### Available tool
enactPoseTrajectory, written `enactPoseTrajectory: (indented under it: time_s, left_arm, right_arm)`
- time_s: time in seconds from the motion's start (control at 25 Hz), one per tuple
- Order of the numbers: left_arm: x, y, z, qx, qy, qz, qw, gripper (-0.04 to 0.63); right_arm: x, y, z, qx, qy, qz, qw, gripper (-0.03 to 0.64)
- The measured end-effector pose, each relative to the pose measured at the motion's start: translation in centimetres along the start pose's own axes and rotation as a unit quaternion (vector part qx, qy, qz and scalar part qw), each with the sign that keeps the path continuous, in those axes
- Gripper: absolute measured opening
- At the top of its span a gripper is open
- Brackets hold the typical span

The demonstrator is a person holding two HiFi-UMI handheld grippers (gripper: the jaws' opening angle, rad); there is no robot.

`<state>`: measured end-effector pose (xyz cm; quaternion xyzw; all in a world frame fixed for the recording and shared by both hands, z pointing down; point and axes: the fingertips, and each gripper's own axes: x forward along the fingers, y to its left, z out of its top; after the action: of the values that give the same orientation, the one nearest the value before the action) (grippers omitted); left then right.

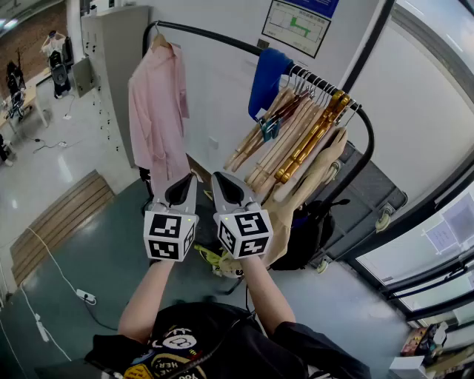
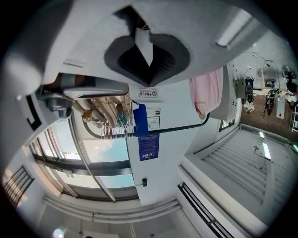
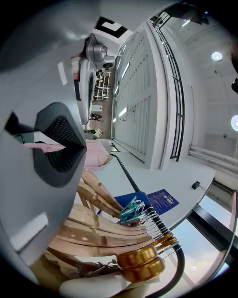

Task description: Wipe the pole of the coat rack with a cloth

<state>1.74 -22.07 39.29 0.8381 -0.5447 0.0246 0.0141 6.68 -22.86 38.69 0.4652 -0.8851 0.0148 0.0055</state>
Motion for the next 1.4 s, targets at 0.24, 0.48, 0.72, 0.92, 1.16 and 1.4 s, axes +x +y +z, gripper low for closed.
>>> enactPoseTrajectory:
  time_s: [0.24, 0.48, 0.72, 0.92, 1.16, 1.4]
  left_arm:
    - [0.1, 0.0, -0.3, -0.001, 0.003, 0.001, 1.0, 0.002]
    - [0.2, -0.2, -0.5, -0.005, 0.007, -0.003, 1.0, 0.002]
    - [2.0, 0.0, 4.3, 0.019, -0.021, -0.029, 0.9992, 0.002]
    - [3.5, 0.3, 11.6, 0.029, -0.068, -0.045, 0.9962, 0.002]
    - [8.2, 2.1, 16.4, 0.055, -0.069, -0.031, 0.9956, 0.002]
    - [10.8, 2.6, 16.9, 0.05, -0.052, -0.039, 0.9967, 0.002]
  right_arm:
    - [0.0, 0.0, -0.4, 0.0, 0.004, 0.002, 1.0, 0.002]
    - [0.0, 0.2, -0.4, 0.006, 0.002, 0.009, 1.0, 0.002]
    - [0.6, 1.7, 5.1, -0.002, -0.021, 0.055, 0.998, 0.003]
    - [0.9, 1.5, 14.9, -0.045, -0.067, 0.042, 0.996, 0.002]
    - [4.5, -8.3, 21.8, -0.062, -0.043, -0.074, 0.994, 0.002]
    - [8.5, -16.3, 24.5, -0.015, -0.01, -0.138, 0.99, 0.002]
